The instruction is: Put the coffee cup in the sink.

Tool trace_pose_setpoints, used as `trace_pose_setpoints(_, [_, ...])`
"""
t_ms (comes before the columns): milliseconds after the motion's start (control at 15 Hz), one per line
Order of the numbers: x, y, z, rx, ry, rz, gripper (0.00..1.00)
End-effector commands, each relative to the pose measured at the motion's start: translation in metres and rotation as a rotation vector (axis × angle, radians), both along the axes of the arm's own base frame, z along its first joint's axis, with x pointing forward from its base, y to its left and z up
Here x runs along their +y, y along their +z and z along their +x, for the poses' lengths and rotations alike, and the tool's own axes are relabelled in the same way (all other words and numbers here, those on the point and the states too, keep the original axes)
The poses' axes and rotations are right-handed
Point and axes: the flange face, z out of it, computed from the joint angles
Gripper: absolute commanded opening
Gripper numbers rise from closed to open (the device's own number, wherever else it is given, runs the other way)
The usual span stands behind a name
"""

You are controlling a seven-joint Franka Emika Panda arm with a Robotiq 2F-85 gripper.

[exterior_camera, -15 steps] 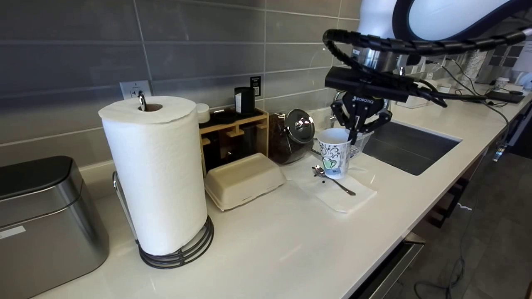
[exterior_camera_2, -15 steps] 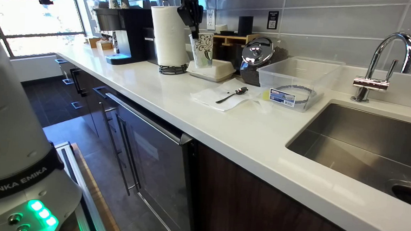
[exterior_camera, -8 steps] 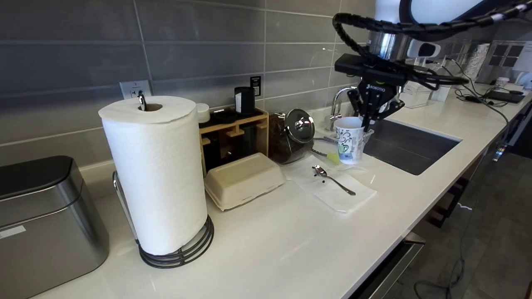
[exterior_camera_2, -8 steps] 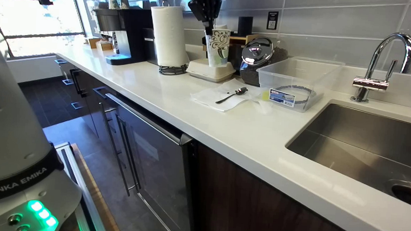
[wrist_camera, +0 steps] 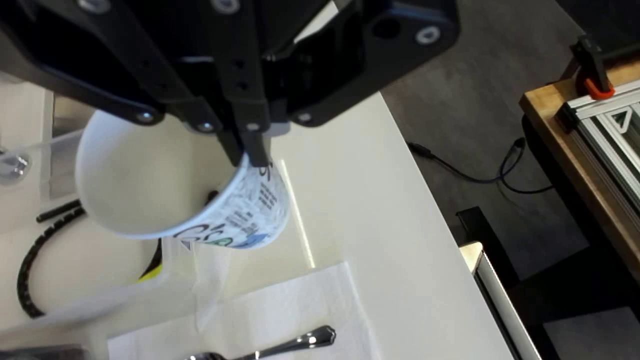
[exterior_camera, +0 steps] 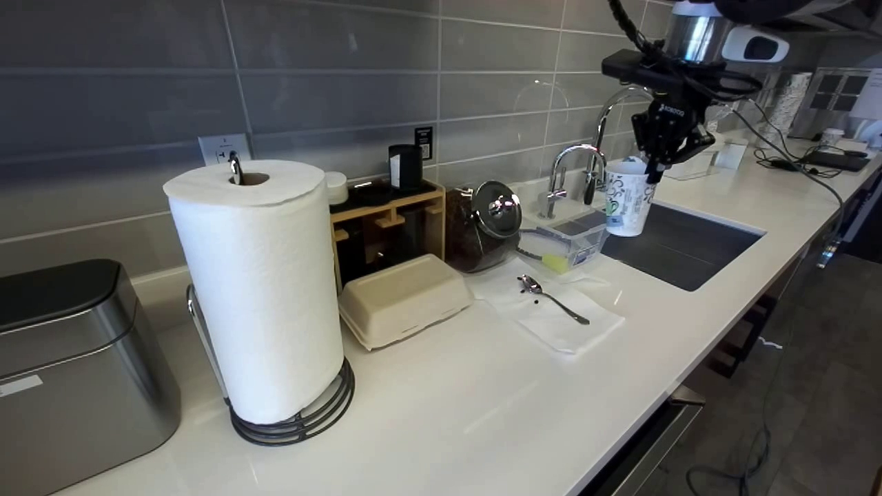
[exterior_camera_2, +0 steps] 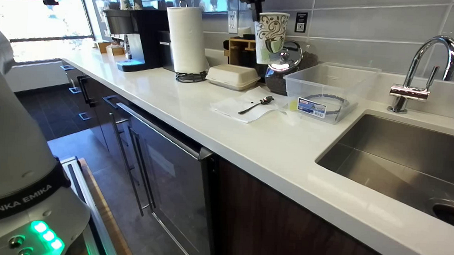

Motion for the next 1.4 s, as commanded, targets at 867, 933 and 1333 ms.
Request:
trace_pose_setpoints(867, [-0.135, 0.008, 0.045, -0.093, -0.469, 0.033, 0.01])
trace_pose_setpoints(933, [-0.154, 0.007, 0.053, -0.105, -0.506, 0.031, 0.01])
trace_pose_setpoints(1333, [-0.239, -0.028, 0.102, -0.142, -0.674, 0.023, 0.01])
